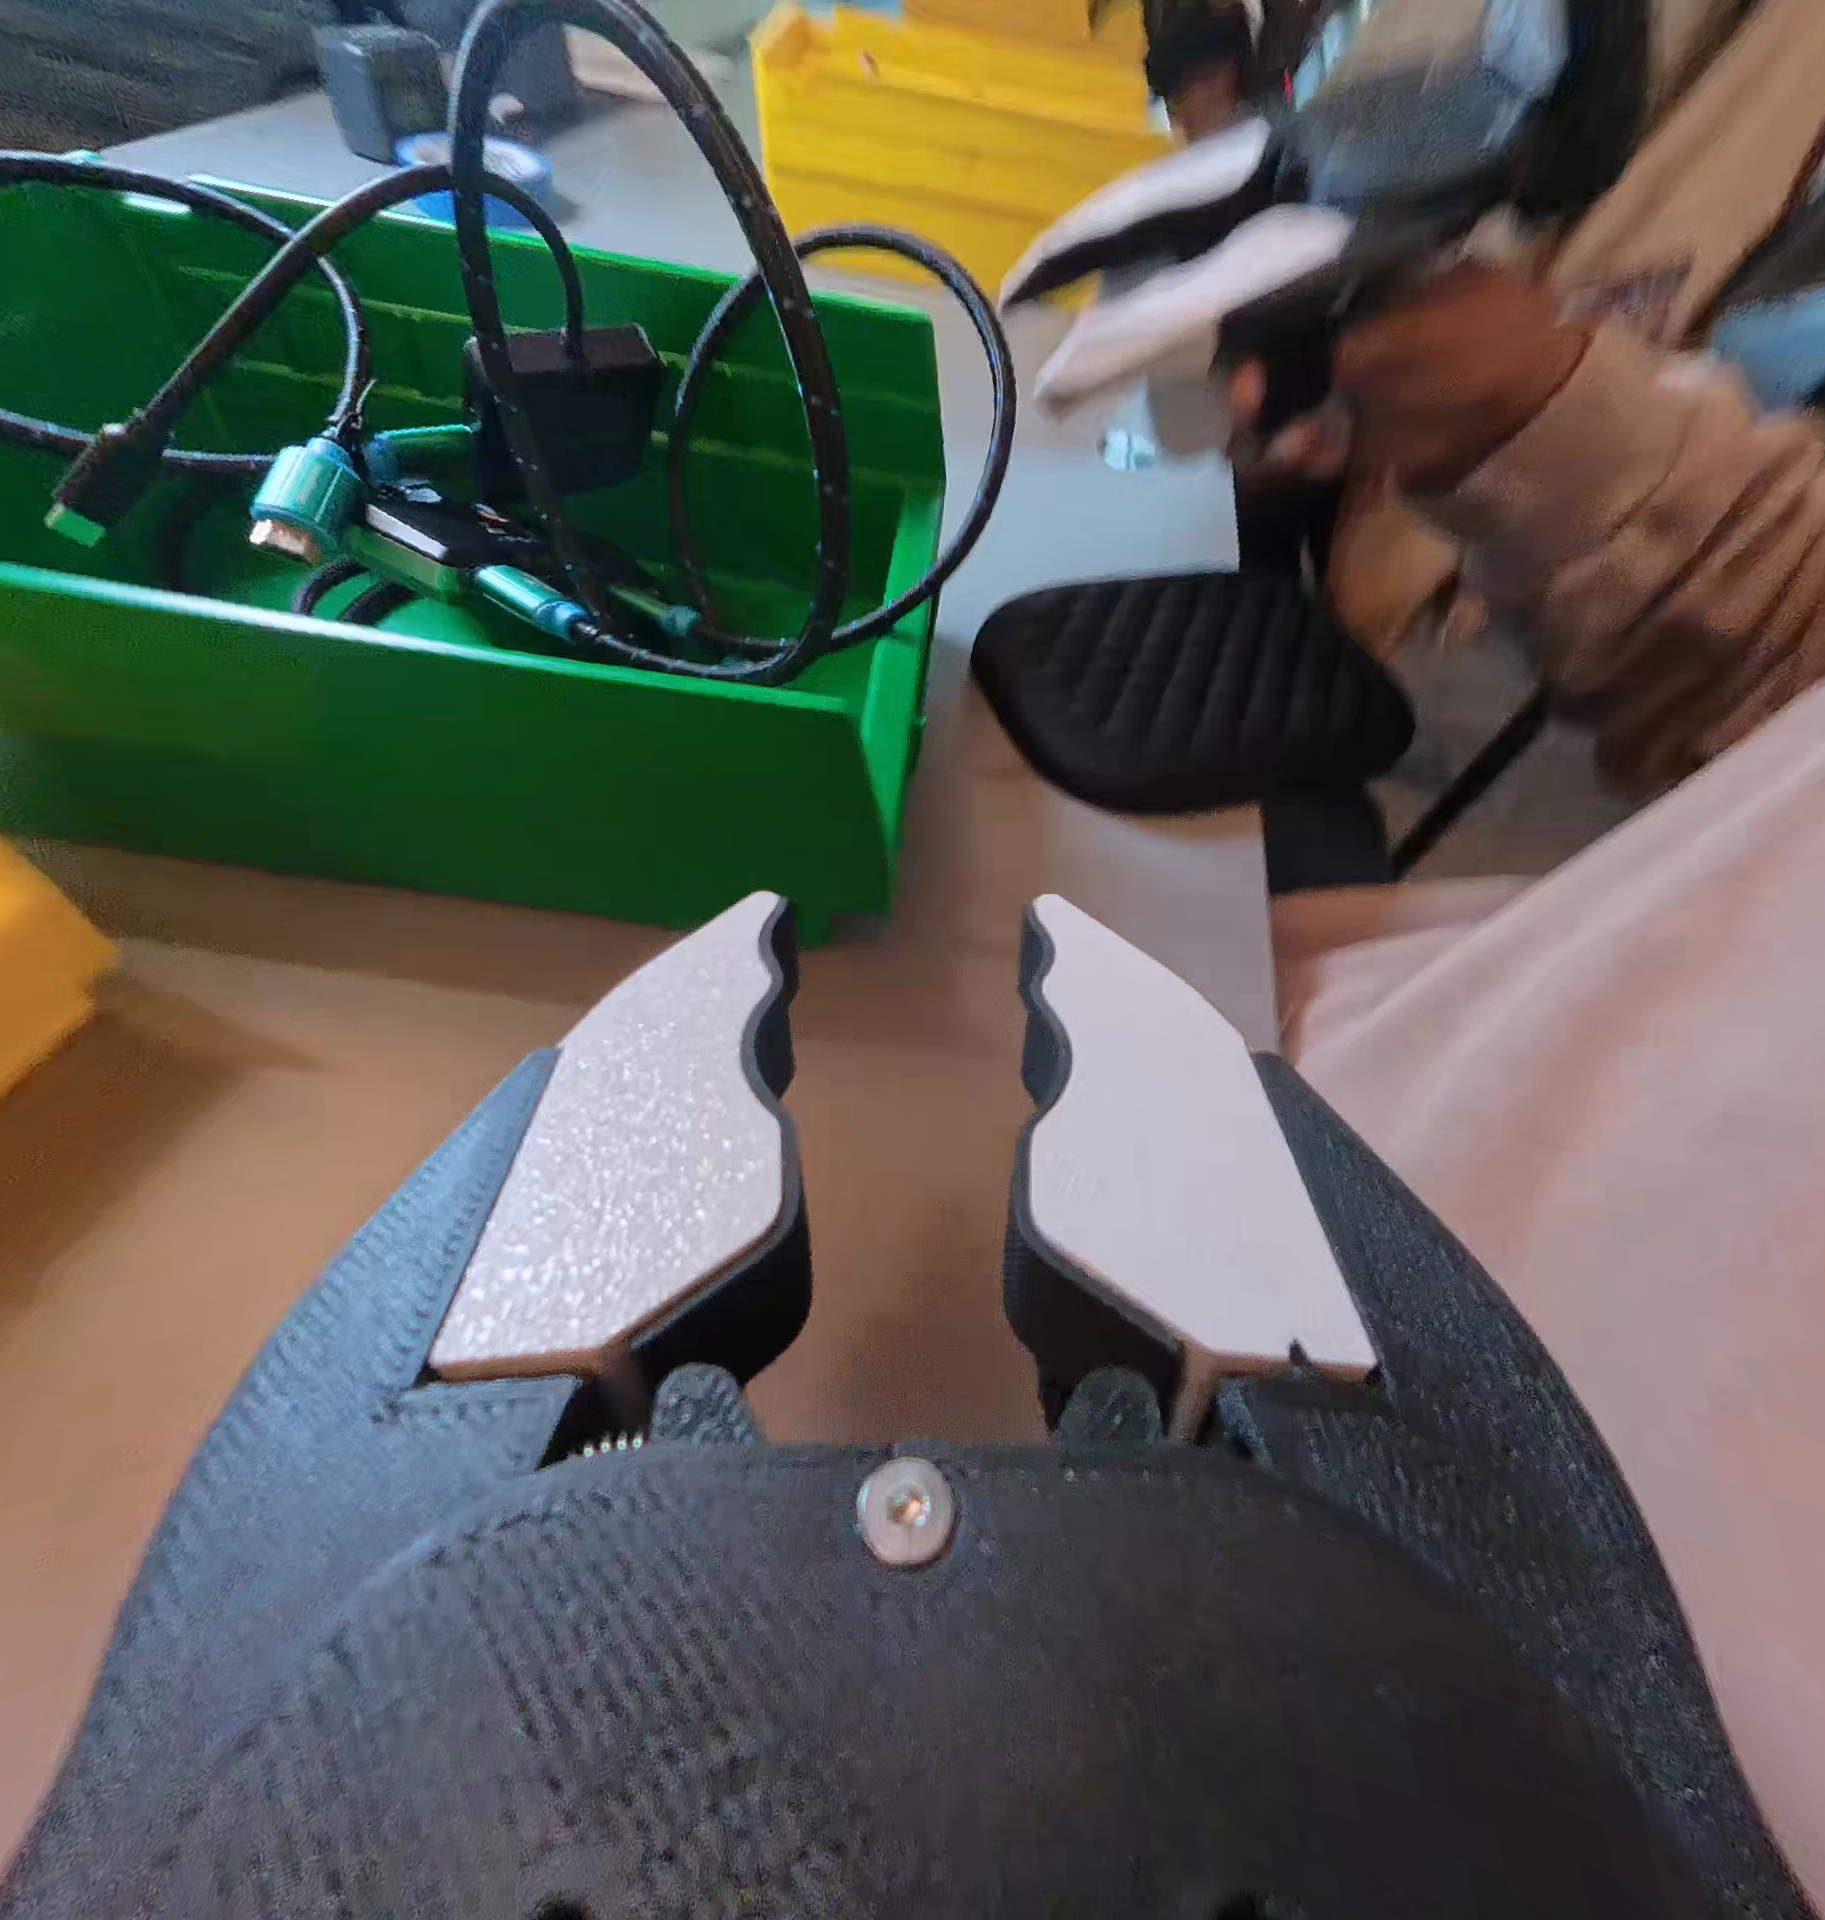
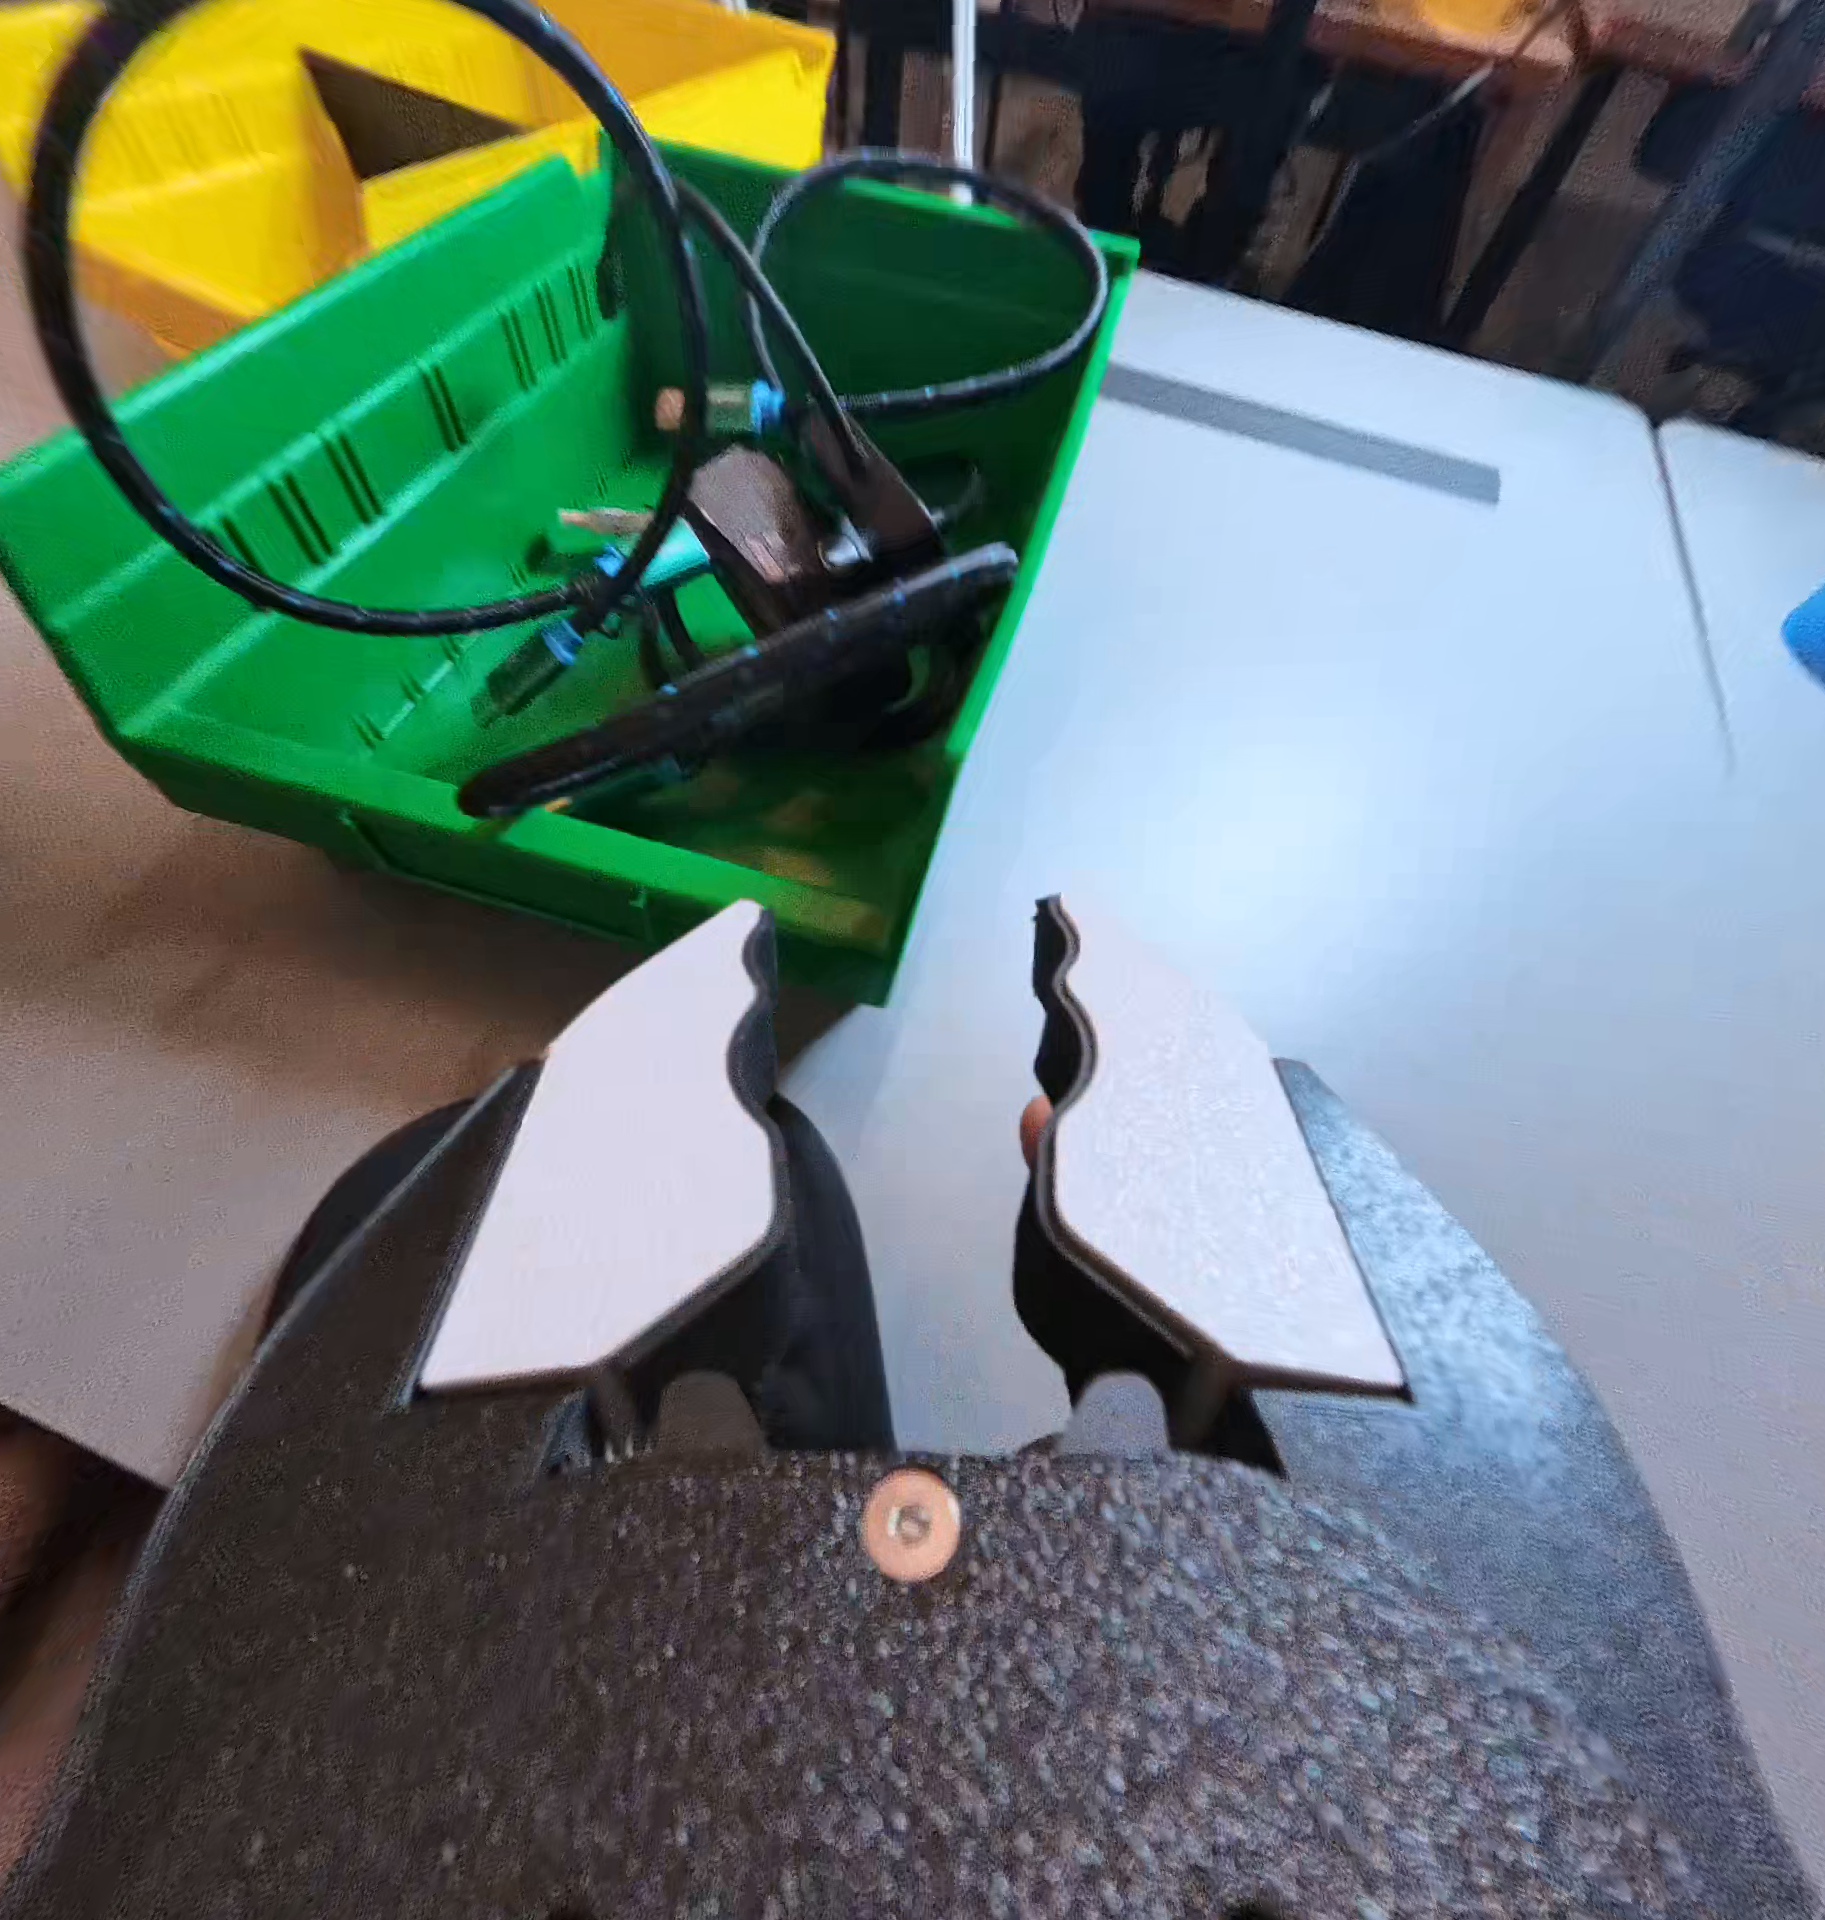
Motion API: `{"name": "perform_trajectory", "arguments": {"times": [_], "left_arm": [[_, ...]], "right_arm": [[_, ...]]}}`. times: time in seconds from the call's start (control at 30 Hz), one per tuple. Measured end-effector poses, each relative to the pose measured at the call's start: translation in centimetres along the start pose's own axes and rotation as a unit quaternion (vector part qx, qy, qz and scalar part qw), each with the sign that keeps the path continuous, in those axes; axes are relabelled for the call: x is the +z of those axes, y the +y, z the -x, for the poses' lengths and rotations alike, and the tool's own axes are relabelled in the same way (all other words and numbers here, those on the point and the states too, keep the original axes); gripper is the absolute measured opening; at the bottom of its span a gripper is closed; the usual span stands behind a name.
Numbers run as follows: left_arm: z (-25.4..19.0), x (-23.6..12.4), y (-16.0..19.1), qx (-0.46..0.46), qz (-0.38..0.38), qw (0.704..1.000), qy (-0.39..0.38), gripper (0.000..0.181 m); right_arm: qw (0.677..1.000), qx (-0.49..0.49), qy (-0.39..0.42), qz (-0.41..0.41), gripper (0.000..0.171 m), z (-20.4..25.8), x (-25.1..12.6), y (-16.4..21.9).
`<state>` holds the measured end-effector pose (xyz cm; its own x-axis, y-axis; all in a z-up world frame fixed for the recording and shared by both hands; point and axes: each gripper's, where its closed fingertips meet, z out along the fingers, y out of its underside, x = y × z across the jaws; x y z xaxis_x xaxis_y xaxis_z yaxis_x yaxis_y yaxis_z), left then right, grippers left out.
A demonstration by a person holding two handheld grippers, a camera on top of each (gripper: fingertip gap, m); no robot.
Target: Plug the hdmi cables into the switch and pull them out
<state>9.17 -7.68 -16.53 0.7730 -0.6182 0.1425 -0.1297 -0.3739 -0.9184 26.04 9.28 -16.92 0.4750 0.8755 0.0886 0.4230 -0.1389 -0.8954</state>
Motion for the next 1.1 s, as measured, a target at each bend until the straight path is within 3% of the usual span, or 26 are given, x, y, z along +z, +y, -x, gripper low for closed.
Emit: {"name": "perform_trajectory", "arguments": {"times": [0.13, 0.27, 0.4, 0.53, 0.6, 0.67, 0.77, 0.9, 1.1], "left_arm": [[0.9, 2.7, -0.6, -0.034, -0.069, 0.993, -0.085, 0.048], [3.7, 6.5, 0.8, 0.013, 0.008, 0.987, -0.160, 0.059], [5.6, 7.8, 0.0, 0.020, 0.009, 0.981, -0.192, 0.065], [8.0, 6.7, -0.1, 0.037, 0.023, 0.971, -0.236, 0.054], [9.1, 5.5, 0.2, 0.052, 0.033, 0.964, -0.260, 0.035], [9.8, 4.8, 0.4, 0.051, 0.042, 0.958, -0.278, 0.027], [10.5, 4.6, 0.3, 0.028, 0.044, 0.960, -0.276, 0.024], [10.2, 4.2, 0.0, 0.078, 0.079, 0.953, -0.282, 0.023], [8.6, 1.9, -4.3, 0.124, 0.040, 0.952, -0.277, 0.019]], "right_arm": [[0.999, -0.001, 0.002, 0.041, 0.054, -1.0, 4.1, 1.8], [0.999, -0.020, -0.012, 0.041, 0.048, -1.4, 6.6, 0.4], [0.999, -0.015, -0.027, 0.039, 0.032, -1.0, 8.6, -0.3], [0.997, -0.051, 0.007, 0.051, 0.017, 0.0, 7.7, -0.2], [0.995, -0.076, 0.017, 0.060, 0.022, 1.9, 6.8, 0.1], [0.992, -0.101, 0.033, 0.063, 0.025, 3.3, 6.1, 0.3], [0.995, -0.078, 0.045, 0.039, 0.023, 3.6, 6.3, 0.0], [0.991, -0.108, 0.082, 0.012, 0.014, 3.0, 5.9, -1.2], [0.986, -0.131, 0.102, -0.029, 0.010, 3.2, 2.9, -5.7]]}}
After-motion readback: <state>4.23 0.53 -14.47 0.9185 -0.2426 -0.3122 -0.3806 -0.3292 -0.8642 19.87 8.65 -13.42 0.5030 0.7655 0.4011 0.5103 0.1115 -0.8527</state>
